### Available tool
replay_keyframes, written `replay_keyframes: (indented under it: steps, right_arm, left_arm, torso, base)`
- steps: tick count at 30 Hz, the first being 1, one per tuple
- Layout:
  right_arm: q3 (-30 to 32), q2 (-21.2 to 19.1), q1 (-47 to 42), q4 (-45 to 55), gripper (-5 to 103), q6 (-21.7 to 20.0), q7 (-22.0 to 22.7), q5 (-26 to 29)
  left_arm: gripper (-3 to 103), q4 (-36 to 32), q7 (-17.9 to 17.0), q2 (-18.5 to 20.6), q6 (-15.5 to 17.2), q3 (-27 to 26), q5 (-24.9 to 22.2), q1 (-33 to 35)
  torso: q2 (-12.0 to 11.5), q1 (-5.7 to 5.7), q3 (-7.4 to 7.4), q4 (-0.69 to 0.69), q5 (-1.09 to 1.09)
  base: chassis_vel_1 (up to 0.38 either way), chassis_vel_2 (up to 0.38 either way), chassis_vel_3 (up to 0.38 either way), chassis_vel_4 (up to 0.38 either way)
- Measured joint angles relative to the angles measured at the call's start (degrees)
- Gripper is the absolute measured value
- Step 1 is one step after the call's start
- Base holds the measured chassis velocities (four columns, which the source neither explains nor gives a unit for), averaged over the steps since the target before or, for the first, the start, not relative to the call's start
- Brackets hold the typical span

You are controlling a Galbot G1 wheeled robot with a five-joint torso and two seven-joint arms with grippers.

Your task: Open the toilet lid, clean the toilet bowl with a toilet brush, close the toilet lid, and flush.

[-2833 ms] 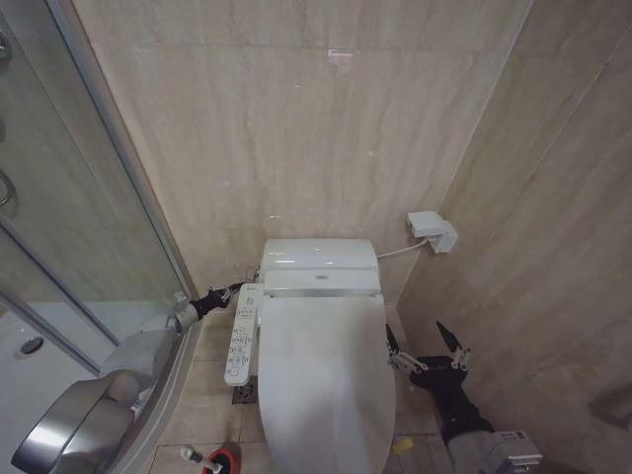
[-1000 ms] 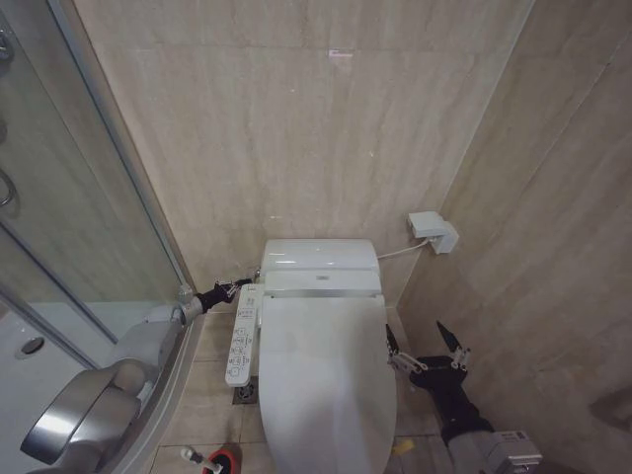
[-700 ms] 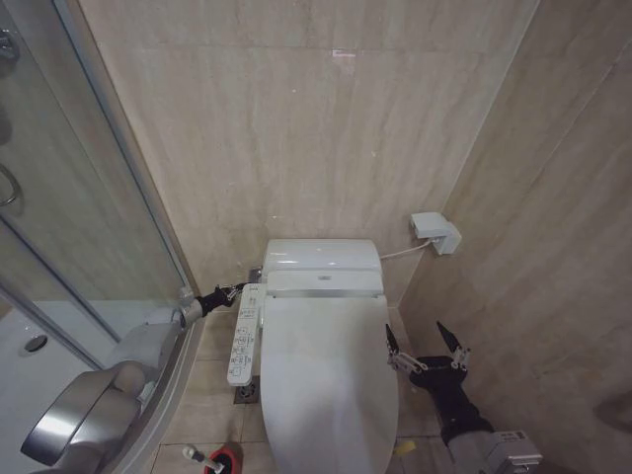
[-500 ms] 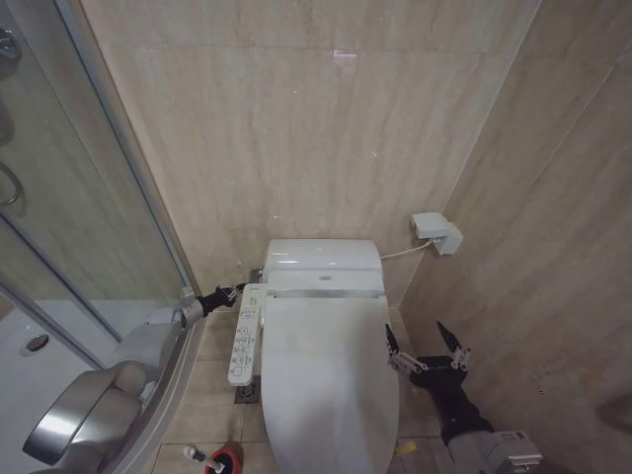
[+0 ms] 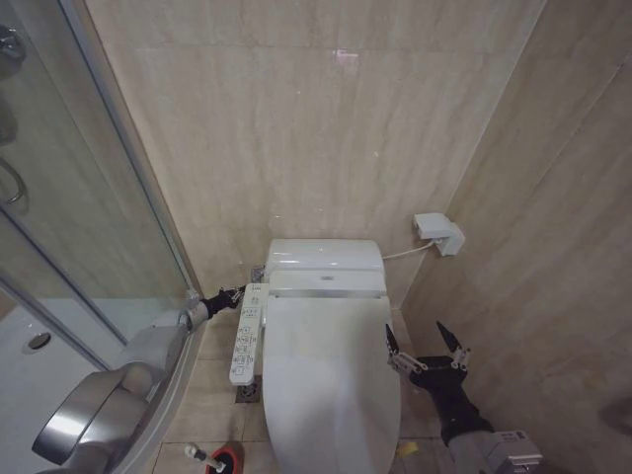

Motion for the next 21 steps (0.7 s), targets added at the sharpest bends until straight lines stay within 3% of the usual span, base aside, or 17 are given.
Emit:
replay_keyframes:
  steps: [1,3,11,21]
  right_arm:
    - [0.04,-0.04,0.00,0.00,100,0.00,0.04,-0.01]
    - [0.02,-0.04,0.00,0.00,100,0.00,0.03,0.00]
    - [0.01,-0.01,0.00,0.00,100,0.00,0.01,0.00]
    - [0.01,0.00,0.00,0.00,100,0.00,0.01,-0.01]
  left_arm:
    - [0,0.00,-0.32,0.11,-0.02,0.04,-0.03,0.02]
    - [0,0.00,-0.74,0.15,-0.05,-0.01,-0.18,0.12]
    - [0,-0.93,-0.69,0.57,-0.49,-2.39,0.30,0.97]
    - [0,-6.88,-2.70,1.81,-2.94,-9.35,-0.65,7.77]
  torso:
    - [0.00,0.01,0.00,0.05,0.03]
    - [0.00,0.00,-0.01,0.03,0.10]
    - [0.00,0.00,-0.01,0.07,0.07]
    - [0.01,-0.01,-0.04,0.07,0.14]
  base:
    - [0.000,0.000,0.000,0.000]
    - [0.000,0.000,0.000,0.000]
    - [0.000,0.000,0.000,0.000]
    - [0.000,0.000,0.000,0.000]
